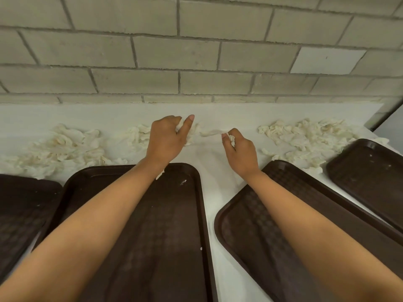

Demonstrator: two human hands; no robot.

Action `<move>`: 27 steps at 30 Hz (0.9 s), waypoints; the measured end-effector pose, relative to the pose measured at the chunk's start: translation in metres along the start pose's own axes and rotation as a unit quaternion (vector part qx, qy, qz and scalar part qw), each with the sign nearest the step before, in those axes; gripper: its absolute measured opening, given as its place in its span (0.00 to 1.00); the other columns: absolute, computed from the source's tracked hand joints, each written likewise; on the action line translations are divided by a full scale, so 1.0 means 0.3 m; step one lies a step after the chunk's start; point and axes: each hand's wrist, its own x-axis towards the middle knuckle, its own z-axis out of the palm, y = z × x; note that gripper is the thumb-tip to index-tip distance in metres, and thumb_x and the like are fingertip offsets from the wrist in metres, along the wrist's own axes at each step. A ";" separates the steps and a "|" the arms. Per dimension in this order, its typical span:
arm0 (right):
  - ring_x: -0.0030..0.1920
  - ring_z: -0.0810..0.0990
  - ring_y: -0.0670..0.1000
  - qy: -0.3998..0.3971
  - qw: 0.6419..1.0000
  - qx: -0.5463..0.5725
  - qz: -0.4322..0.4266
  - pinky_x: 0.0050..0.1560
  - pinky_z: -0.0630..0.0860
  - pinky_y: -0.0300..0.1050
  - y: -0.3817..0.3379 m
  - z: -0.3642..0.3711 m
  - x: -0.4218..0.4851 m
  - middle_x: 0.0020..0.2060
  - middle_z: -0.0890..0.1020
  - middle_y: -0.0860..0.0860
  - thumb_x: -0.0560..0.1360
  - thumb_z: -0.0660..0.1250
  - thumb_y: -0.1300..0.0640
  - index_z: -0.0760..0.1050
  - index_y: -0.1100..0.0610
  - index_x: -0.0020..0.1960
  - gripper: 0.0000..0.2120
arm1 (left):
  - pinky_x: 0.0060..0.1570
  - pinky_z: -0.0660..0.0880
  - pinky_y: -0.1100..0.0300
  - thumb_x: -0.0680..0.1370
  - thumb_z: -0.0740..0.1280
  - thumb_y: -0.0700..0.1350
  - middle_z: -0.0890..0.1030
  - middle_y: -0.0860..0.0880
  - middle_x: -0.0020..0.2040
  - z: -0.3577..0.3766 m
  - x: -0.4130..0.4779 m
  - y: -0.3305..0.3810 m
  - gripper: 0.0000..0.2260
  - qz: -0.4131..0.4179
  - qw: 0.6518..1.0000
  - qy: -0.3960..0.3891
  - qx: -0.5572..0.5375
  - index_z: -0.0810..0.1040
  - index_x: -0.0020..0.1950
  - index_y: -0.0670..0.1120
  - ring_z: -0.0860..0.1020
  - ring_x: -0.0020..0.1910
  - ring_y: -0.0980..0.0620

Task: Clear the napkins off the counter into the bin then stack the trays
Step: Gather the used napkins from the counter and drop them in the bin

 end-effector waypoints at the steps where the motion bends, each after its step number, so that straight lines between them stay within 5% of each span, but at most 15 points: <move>1: 0.24 0.65 0.47 0.003 1.000 -0.001 0.002 0.26 0.59 0.39 -0.007 -0.014 -0.011 0.23 0.65 0.47 0.81 0.56 0.52 0.69 0.60 0.46 0.12 | 0.31 0.62 0.56 0.79 0.62 0.51 0.65 0.43 0.24 -0.011 -0.010 0.020 0.24 0.003 1.000 0.001 -0.006 0.63 0.27 0.41 0.64 0.25 0.46; 7: 0.24 0.65 0.47 -0.002 0.999 -0.016 0.032 0.27 0.58 0.41 -0.053 -0.104 -0.091 0.23 0.66 0.48 0.81 0.55 0.50 0.64 0.54 0.44 0.10 | 0.29 0.59 0.63 0.79 0.62 0.52 0.61 0.49 0.23 -0.059 -0.071 0.140 0.25 -0.029 0.997 0.002 -0.069 0.58 0.25 0.46 0.61 0.23 0.54; 23: 0.27 0.67 0.44 0.030 0.999 0.018 0.042 0.29 0.62 0.43 -0.021 -0.291 -0.340 0.25 0.68 0.45 0.79 0.58 0.53 0.66 0.56 0.37 0.12 | 0.27 0.60 0.66 0.79 0.64 0.49 0.59 0.53 0.21 -0.055 -0.296 0.366 0.26 -0.017 0.994 -0.044 -0.101 0.57 0.24 0.48 0.65 0.23 0.54; 27: 0.27 0.67 0.45 0.015 0.999 0.023 0.024 0.30 0.63 0.43 0.004 -0.369 -0.413 0.25 0.69 0.45 0.79 0.59 0.53 0.61 0.48 0.32 0.17 | 0.26 0.58 0.64 0.79 0.63 0.50 0.60 0.52 0.21 -0.043 -0.369 0.450 0.26 -0.041 0.993 -0.035 -0.101 0.57 0.24 0.48 0.63 0.22 0.54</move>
